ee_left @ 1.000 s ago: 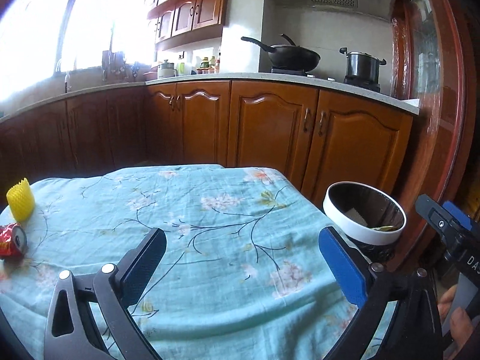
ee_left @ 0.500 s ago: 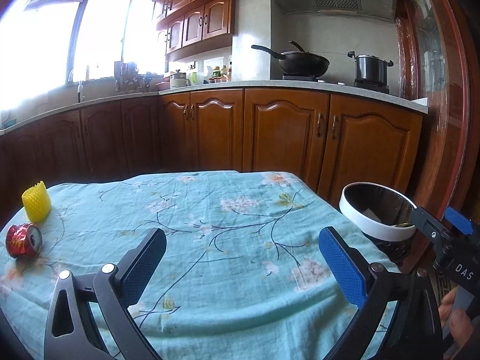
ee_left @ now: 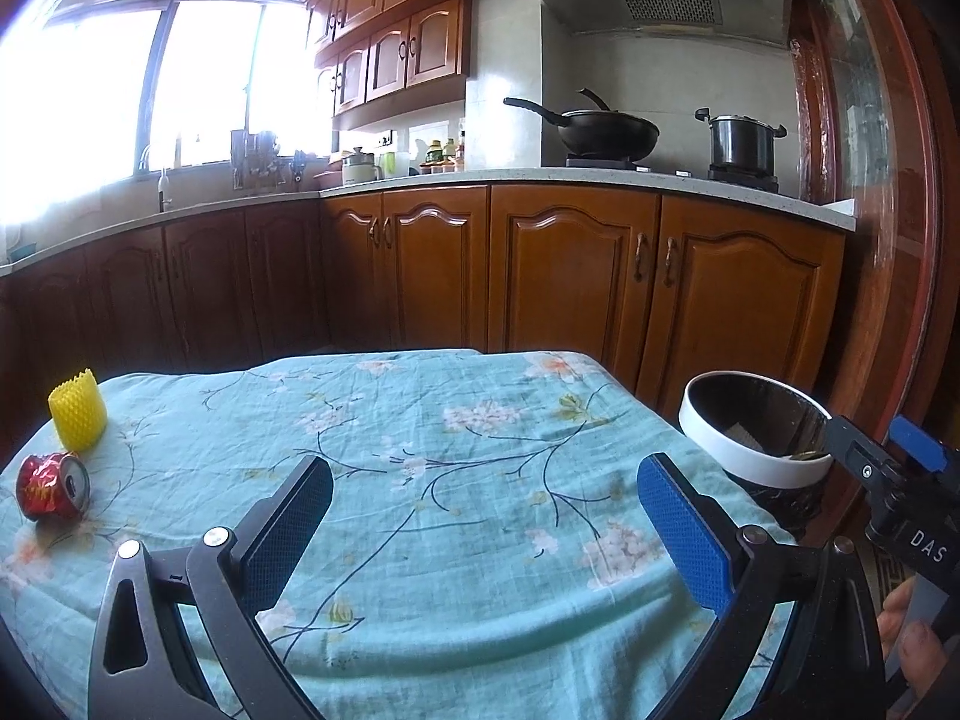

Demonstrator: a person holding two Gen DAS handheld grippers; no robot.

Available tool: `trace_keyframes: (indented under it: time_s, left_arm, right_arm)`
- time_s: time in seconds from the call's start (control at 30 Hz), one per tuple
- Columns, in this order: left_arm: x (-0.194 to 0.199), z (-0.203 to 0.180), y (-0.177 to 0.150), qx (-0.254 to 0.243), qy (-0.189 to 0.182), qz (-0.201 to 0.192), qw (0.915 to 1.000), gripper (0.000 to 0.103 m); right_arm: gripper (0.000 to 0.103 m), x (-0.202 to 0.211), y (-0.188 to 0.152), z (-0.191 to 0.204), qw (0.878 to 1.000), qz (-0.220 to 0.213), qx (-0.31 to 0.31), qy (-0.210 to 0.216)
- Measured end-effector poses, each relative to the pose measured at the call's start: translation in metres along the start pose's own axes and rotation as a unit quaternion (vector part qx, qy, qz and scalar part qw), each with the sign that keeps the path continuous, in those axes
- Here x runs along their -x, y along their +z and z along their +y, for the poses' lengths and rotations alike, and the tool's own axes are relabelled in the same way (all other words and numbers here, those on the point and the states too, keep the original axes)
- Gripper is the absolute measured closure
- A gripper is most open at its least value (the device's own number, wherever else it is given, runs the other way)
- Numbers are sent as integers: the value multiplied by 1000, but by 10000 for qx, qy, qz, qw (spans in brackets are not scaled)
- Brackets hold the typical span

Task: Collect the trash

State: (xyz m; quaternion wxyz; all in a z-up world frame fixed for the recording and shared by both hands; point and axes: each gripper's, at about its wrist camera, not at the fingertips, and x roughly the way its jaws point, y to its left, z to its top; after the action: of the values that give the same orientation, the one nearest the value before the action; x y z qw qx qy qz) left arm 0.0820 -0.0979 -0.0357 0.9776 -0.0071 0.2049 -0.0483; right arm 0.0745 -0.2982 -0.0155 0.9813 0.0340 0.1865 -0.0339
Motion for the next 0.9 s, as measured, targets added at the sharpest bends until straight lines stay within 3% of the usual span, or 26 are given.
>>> trace_keyframes:
  time_s: [0.9]
  left_arm:
    - [-6,5,-2,-146,-111,-10,9998,1]
  right_arm:
    - [0,4,3,-4,9999,-44,-106,121]
